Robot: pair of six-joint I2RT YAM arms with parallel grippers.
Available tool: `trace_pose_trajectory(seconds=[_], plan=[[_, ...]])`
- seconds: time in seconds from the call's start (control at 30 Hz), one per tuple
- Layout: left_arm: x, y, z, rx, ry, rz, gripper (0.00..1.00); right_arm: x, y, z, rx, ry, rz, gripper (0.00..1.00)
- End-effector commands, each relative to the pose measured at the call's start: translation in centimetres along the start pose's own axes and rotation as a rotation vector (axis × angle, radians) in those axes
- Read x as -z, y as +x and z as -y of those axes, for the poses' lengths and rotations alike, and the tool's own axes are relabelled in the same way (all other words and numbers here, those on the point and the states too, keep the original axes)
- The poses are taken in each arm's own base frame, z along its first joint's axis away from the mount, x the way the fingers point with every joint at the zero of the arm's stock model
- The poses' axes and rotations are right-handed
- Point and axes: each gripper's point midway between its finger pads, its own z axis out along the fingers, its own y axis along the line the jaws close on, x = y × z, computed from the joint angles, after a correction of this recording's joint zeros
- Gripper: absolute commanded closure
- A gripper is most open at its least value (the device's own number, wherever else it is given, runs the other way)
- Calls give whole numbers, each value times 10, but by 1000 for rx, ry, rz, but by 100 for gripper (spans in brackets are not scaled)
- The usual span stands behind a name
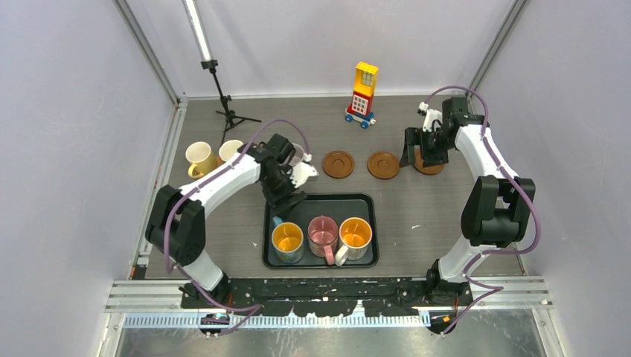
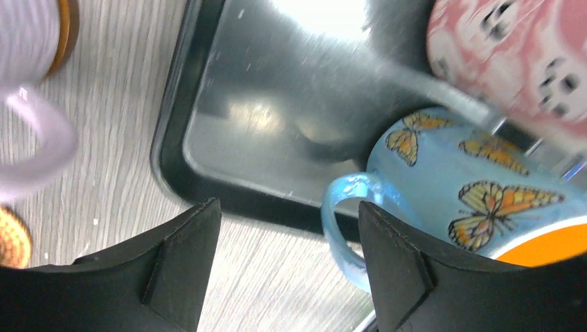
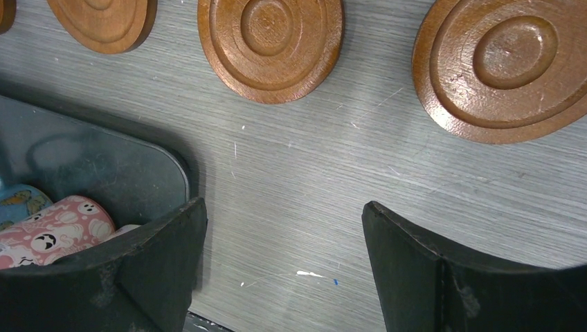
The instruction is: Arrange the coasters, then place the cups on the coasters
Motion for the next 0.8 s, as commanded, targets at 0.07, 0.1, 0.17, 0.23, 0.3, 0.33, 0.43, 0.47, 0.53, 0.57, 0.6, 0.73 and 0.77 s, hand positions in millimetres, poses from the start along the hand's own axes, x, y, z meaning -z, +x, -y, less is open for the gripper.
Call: trace_pose_trajectory(seconds=[0.07,0.1,0.17,0.23,0.3,0.33,0.43,0.47,0.53,0.57,0.6,0.73,0.77], plan=[[33,47,-1,-43,57,-36,27,16,-7,-5,35,4,56,13],[36,57,-3,-78,59,-48,28,17,-7,-5,37,4,57,13],[41,72,-5,-131,55,-48,26,16,-8,-5,38,5,58,13],[46,82,-6,-181,47,-14,24,16,-9,-6,38,1,57,13],[49,90,-2,-261,48,8,23,15,-10,-5,35,-1,58,13],[49,93,2,-299,56,20,22,15,-9,-5,34,-2,56,13],[51,86,17,-376,80,111,21,13,-10,-5,32,-2,52,13],[52,79,20,-384,80,151,20,14,-9,-5,32,-2,53,13],[50,71,26,-414,70,175,19,13,-9,-5,30,-3,51,13],[45,66,26,-454,39,163,19,13,-9,-6,28,-5,52,13],[41,64,23,-470,9,163,19,13,-9,-6,25,-7,50,13],[32,53,35,-586,7,212,19,13,-8,-7,21,-11,45,13],[30,51,39,-614,18,219,19,13,-9,-6,22,-10,46,13]])
